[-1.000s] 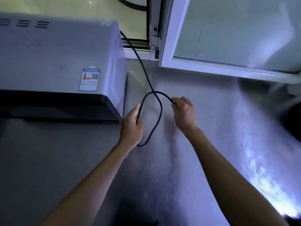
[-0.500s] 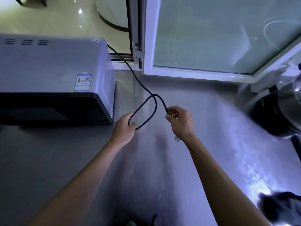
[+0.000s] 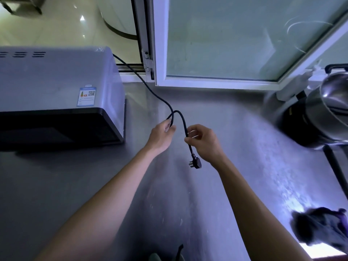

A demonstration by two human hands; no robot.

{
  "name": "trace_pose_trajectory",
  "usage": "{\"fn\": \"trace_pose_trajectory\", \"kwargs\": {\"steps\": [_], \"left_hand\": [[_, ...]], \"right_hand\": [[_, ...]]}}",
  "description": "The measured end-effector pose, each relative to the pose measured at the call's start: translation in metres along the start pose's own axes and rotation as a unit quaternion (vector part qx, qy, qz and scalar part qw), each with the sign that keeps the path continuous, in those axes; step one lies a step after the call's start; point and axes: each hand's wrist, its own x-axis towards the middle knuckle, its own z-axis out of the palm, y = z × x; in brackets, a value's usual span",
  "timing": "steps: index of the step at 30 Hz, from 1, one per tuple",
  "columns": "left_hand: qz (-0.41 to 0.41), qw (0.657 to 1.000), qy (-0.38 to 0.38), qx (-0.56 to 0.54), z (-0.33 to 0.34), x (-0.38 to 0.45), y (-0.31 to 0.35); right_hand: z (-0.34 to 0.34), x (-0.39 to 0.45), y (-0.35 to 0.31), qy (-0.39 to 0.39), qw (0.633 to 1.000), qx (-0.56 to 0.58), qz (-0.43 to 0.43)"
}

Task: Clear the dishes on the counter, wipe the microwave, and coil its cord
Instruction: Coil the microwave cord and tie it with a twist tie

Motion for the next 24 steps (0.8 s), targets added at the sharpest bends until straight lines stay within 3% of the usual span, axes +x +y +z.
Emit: {"fn": "trace_pose_trajectory", "kwargs": {"steps": [10, 14, 24], "left_hand": [[-0.004, 0.995, 0.033, -0.091, -0.004, 0.005, 0.015], [0.010, 0.997, 0.022, -0.073, -0.009, 0.002, 0.016], [0.032, 0.995, 0.085, 0.035, -0.020, 0.001, 0.004]], "right_hand": [[0.026, -0.003, 0.008, 0.056, 0.996, -0.052, -0.050], [0.048, -0.010, 0.011, 0.091, 0.983, -0.100, -0.121], [0.036, -0.005, 0.005, 0.154, 0.973, -0.071, -0.155]]}}
